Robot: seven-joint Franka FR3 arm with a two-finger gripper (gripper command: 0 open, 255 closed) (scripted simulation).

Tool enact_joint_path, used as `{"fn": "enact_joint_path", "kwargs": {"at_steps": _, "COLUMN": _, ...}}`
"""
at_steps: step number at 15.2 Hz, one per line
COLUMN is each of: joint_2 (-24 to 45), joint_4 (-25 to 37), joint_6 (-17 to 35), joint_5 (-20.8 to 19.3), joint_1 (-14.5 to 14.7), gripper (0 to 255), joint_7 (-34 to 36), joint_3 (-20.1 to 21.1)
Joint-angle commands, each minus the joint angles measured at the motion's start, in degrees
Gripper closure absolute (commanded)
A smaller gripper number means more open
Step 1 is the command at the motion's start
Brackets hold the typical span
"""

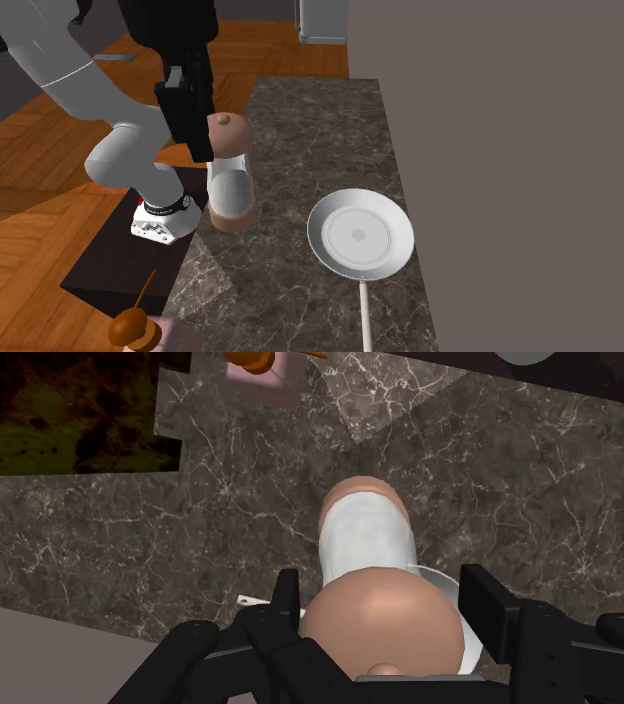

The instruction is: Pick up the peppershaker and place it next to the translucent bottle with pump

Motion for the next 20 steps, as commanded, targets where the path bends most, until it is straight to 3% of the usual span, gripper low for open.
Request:
{"fn": "enact_joint_path", "kwargs": {"at_steps": 1, "joint_2": 2.0, "joint_4": 2.0, "joint_6": 0.4, "joint_5": 0.0, "joint_1": -0.7, "gripper": 255, "joint_7": -3.3, "joint_3": -2.4}}
{"fn": "enact_joint_path", "kwargs": {"at_steps": 7, "joint_2": 10.0, "joint_4": 9.9, "joint_6": 0.9, "joint_5": 2.0, "joint_1": -3.5, "gripper": 255, "joint_7": -13.8, "joint_3": -10.1}}
{"fn": "enact_joint_path", "kwargs": {"at_steps": 20, "joint_2": 4.0, "joint_4": -6.4, "joint_6": 11.7, "joint_5": -0.4, "joint_1": -3.6, "gripper": 255, "joint_7": -10.9, "joint_3": -8.8}}
